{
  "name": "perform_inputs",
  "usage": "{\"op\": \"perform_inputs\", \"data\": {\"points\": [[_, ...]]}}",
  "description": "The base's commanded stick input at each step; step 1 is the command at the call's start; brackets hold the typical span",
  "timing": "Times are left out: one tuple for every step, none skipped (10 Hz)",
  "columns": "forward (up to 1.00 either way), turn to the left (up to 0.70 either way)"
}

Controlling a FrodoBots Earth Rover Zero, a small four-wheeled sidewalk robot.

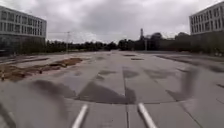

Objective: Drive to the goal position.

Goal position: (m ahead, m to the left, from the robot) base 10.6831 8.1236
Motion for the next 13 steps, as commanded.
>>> {"op": "perform_inputs", "data": {"points": [[1.00,-0.27],[1.00,-0.27],[1.00,-0.27],[1.00,-0.27],[1.00,-0.27],[1.00,-0.27],[1.00,-0.27],[1.00,-0.27],[1.00,-0.27],[1.00,-0.27],[1.00,-0.16],[1.00,0.00],[1.00,0.00]]}}
